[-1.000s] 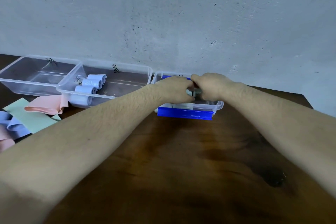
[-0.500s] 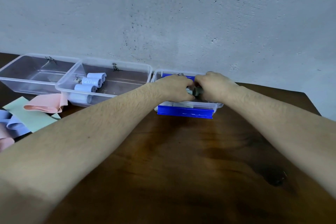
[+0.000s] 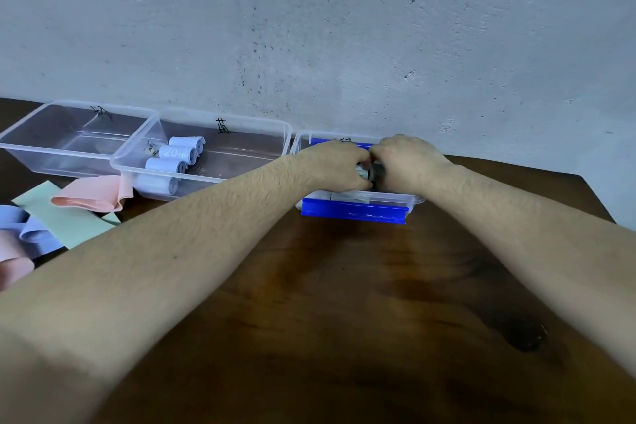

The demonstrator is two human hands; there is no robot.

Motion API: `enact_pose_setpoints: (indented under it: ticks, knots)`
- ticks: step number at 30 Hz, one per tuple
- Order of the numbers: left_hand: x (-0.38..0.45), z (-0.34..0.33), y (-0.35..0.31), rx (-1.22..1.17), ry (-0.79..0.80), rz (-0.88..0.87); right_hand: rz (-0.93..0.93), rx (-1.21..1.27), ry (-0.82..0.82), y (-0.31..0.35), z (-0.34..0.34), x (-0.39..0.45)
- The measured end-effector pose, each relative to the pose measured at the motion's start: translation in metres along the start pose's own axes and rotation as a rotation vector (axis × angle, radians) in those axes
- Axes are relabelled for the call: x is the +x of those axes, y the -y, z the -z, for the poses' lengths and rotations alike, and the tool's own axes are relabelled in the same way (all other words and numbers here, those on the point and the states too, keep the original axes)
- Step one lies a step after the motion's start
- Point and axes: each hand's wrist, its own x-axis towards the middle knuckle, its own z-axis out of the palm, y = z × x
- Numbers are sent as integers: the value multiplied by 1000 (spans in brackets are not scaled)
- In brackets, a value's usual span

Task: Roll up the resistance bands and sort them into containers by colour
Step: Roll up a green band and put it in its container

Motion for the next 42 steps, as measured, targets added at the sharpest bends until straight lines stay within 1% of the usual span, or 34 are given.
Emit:
enact_pose_setpoints:
  ticks: [11,16,20,26,30,38,42]
  knots:
    - [0,1,0,4,-9,1,-29,-74,-37,-1,0,3]
    - [1,0,1,9,-18,0,-43,-46,-71,-2,-2,2]
    - [2,-1,4,3,-22,-4,-66,-74,-100,-4,-1,0]
    - [2,0,4,8,-53,-14,-76,-49,-96,-6,1,-3]
    - [-2,1,5,11,-54,-15,-85,25,-95,-12,4,-9]
    - [-15,8,3,16,-148,30,-110,317,-319,-23,12,-37]
    - [-30,13,-1,13,-220,24,-132,423,-361,-18,25,-58]
